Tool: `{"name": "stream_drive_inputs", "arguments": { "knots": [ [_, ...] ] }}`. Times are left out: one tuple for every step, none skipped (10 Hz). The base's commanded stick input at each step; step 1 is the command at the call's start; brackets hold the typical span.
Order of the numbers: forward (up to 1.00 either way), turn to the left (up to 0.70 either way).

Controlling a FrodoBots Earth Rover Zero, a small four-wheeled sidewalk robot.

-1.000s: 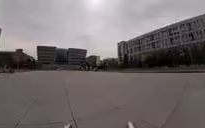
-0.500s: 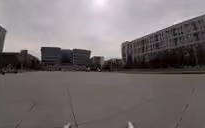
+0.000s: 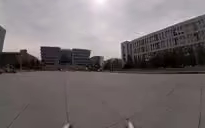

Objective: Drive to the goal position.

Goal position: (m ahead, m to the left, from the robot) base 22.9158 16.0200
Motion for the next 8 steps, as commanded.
{"name": "stream_drive_inputs", "arguments": {
  "knots": [
    [0.69, 0.04],
    [0.69, 0.04],
    [0.69, 0.05],
    [0.69, 0.07],
    [0.69, 0.11],
    [0.69, 0.13],
    [0.69, 0.14],
    [0.68, 0.14]
  ]
}}
